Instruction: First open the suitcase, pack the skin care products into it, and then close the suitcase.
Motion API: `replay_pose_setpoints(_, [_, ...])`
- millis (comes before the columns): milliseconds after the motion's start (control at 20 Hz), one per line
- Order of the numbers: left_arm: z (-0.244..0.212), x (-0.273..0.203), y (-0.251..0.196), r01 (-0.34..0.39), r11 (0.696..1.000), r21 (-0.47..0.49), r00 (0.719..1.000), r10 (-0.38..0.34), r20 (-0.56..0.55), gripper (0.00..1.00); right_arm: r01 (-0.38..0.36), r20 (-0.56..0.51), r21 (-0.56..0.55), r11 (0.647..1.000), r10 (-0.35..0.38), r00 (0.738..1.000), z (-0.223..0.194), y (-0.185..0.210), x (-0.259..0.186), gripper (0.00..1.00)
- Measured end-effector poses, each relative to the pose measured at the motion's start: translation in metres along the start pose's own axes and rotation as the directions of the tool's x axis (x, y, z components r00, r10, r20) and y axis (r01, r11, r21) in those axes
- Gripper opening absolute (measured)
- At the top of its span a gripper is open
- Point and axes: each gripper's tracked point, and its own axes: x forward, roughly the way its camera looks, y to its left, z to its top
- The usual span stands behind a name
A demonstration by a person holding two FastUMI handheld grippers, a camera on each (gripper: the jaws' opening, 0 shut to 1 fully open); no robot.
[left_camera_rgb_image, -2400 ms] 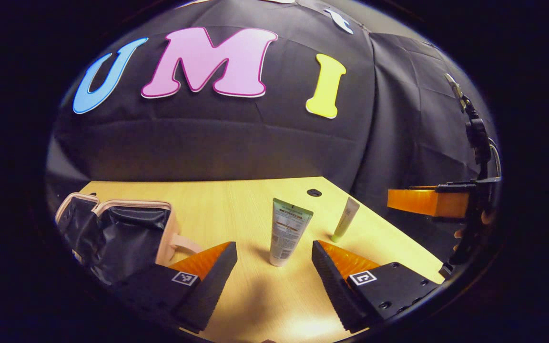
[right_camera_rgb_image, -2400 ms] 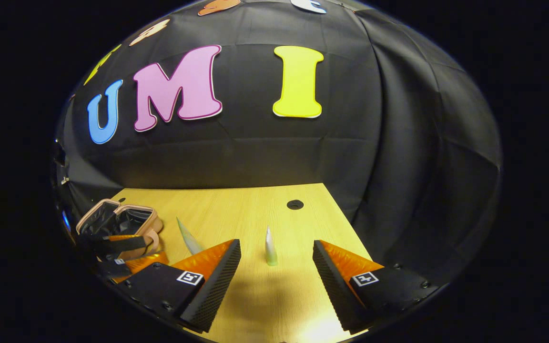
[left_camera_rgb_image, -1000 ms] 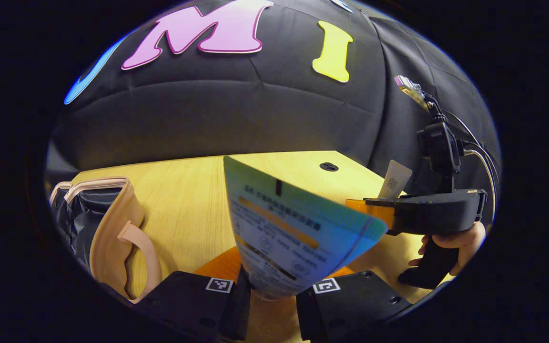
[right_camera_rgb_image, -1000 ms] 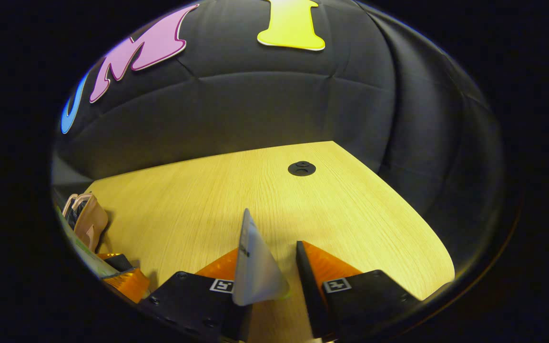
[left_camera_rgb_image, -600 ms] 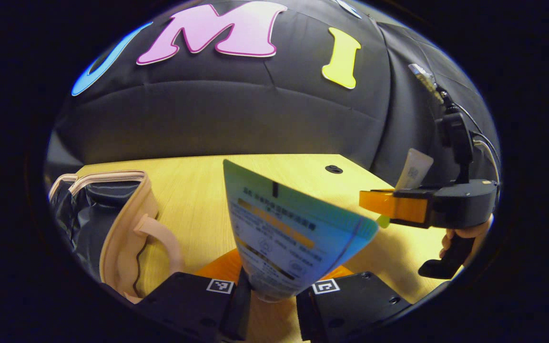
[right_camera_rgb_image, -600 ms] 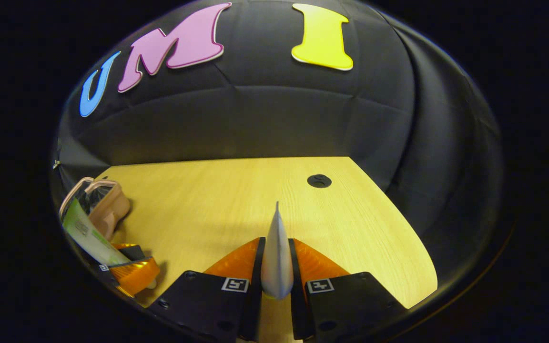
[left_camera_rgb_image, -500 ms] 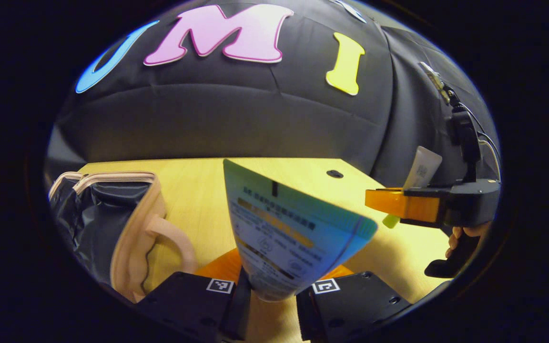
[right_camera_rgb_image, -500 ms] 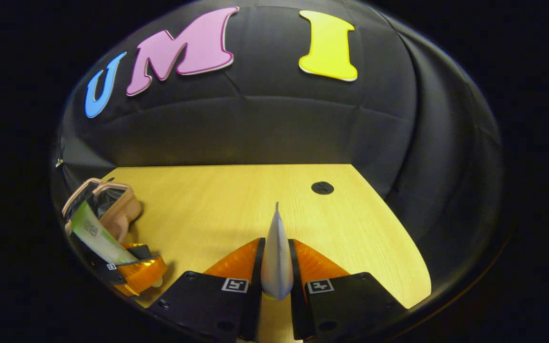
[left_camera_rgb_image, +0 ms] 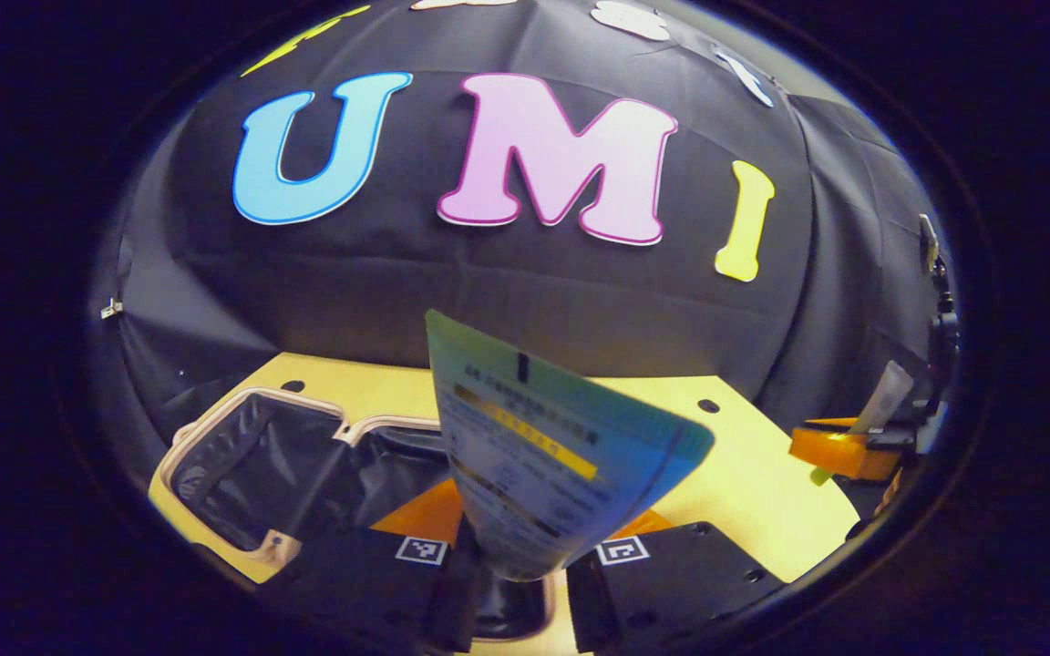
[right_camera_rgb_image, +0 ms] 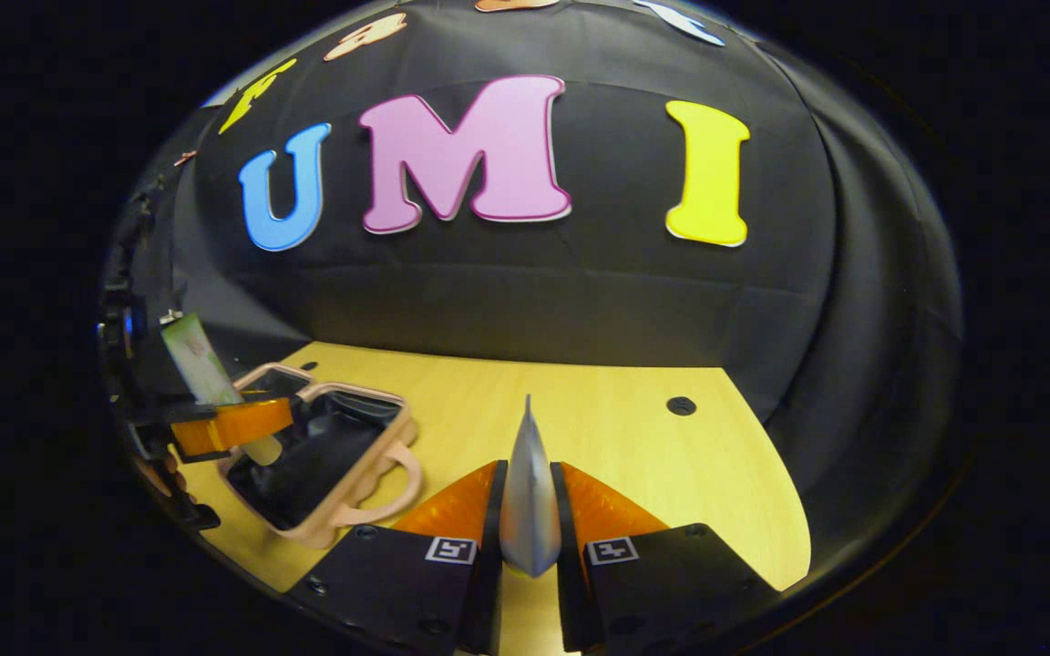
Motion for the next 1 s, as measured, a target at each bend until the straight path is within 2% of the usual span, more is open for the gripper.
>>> replay_pose_setpoints(50, [-0.009,0.005,0.023,-0.013,1.0,0.003,0.999,0.014,-0.049,0.44,-0.019,0.009,0.007,1.0,0.019,1.0,0.008,0.015,-0.006,0.29])
replay_pose_setpoints(150, [-0.032,0.017,0.057,-0.027,0.999,0.023,0.989,0.03,-0.144,0.48,-0.057,0.017,0.012,0.998,0.057,0.998,0.017,0.043,-0.014,0.29])
replay_pose_setpoints(200, [-0.044,0.024,0.072,-0.034,0.999,0.032,0.98,0.039,-0.194,0.41,-0.079,0.024,0.014,0.997,0.079,0.997,0.023,0.059,-0.017,0.29])
replay_pose_setpoints(250, [-0.058,0.028,0.083,-0.032,0.999,0.037,0.969,0.04,-0.243,0.48,-0.104,0.028,0.006,0.995,0.104,0.994,0.027,0.075,-0.019,0.29])
replay_pose_setpoints(350, [-0.08,0.043,0.088,-0.021,0.999,0.028,0.942,0.029,-0.335,0.45,-0.153,0.033,-0.009,0.988,0.153,0.988,0.032,0.104,-0.024,0.29])
replay_pose_setpoints(450, [-0.098,0.055,0.087,-0.011,1.0,0.02,0.906,0.019,-0.422,0.45,-0.2,0.034,-0.007,0.98,0.2,0.979,0.036,0.131,-0.027,0.29])
replay_pose_setpoints(500, [-0.109,0.06,0.086,-0.006,1.0,0.017,0.882,0.013,-0.472,0.45,-0.22,0.036,-0.002,0.975,0.22,0.975,0.039,0.143,-0.027,0.23])
replay_pose_setpoints(550, [-0.12,0.064,0.089,-0.011,1.0,0.017,0.854,0.018,-0.52,0.45,-0.238,0.04,0.001,0.971,0.238,0.97,0.044,0.153,-0.028,0.29])
replay_pose_setpoints(650, [-0.14,0.07,0.093,-0.035,0.999,0.024,0.797,0.043,-0.602,0.41,-0.263,0.053,0.004,0.965,0.262,0.964,0.052,0.167,-0.026,0.29])
replay_pose_setpoints(700, [-0.143,0.071,0.094,-0.043,0.999,0.027,0.781,0.051,-0.623,0.48,-0.272,0.058,0.003,0.962,0.272,0.961,0.055,0.172,-0.025,0.29])
replay_pose_setpoints(750, [-0.14,0.073,0.092,-0.045,0.999,0.029,0.783,0.053,-0.62,0.46,-0.275,0.059,-0.001,0.961,0.275,0.96,0.056,0.174,-0.023,0.29])
replay_pose_setpoints(850, [-0.134,0.078,0.096,-0.046,0.997,0.061,0.787,0.074,-0.613,0.5,-0.273,0.05,-0.002,0.962,0.273,0.961,0.053,0.173,-0.019,0.29])
replay_pose_setpoints(950, [-0.122,0.073,0.092,-0.046,0.997,0.069,0.803,0.078,-0.59,0.52,-0.254,0.016,0.002,0.967,0.254,0.967,0.046,0.169,-0.012,0.29])
replay_pose_setpoints(1000, [-0.113,0.071,0.091,-0.044,0.998,0.053,0.831,0.066,-0.552,0.63,-0.244,-0.001,0.003,0.97,0.244,0.97,0.041,0.165,-0.008,0.29])
